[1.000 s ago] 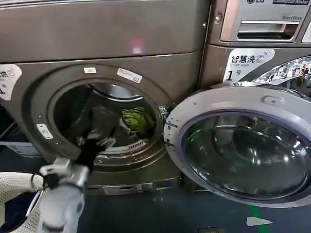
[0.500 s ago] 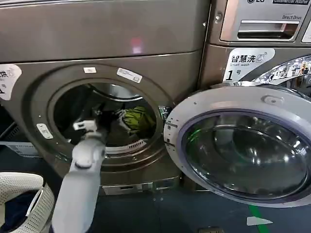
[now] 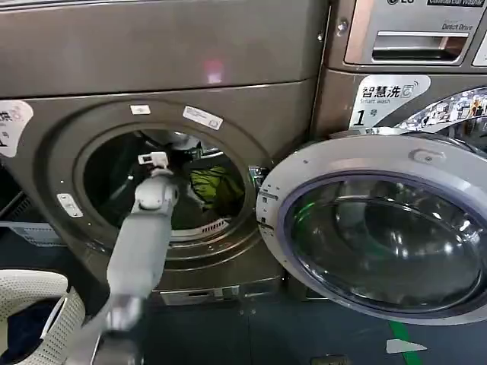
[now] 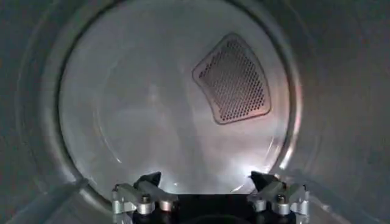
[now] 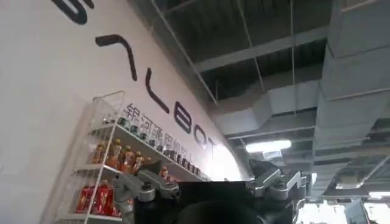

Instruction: Grasp the clothes from the dryer.

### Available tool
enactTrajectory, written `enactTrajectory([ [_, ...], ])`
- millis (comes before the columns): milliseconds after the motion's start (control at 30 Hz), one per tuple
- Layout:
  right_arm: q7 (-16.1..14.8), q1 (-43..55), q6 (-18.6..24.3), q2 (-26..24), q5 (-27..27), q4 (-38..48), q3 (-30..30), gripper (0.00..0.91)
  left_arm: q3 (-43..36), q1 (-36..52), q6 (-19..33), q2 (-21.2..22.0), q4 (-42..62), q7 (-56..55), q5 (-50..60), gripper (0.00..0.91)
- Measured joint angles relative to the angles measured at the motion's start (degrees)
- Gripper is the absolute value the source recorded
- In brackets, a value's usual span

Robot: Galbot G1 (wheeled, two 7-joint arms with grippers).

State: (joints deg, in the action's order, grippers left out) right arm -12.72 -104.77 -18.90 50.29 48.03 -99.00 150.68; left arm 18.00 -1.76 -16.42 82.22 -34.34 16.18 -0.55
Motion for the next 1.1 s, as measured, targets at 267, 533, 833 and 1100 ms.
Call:
enactTrajectory([
  [267, 0.0, -0.5, 0.1, 0.1, 0.1, 0.3, 0.7, 0.907, -9.2, 5.6, 2.2, -1.1, 8.5, 13.1, 7.1, 0.907],
  [533, -0.2, -0.5, 0.2, 0.4, 0.1, 0.5, 0.8, 0.907, -18.7, 9.1, 5.5, -1.4, 15.5, 23.3, 17.7, 0.907],
  [833, -0.2, 0.1, 0.4, 0.7, 0.1, 0.2, 0.2, 0.907, -26.4, 11.3, 7.4, -1.5, 20.5, 30.1, 30.7, 0.907],
  [1100, -0.4, 0.8, 0.7, 1.0, -0.1, 0.2, -0.7, 0.907, -29.5, 11.2, 8.4, -1.5, 22.7, 32.0, 38.3, 0.907],
])
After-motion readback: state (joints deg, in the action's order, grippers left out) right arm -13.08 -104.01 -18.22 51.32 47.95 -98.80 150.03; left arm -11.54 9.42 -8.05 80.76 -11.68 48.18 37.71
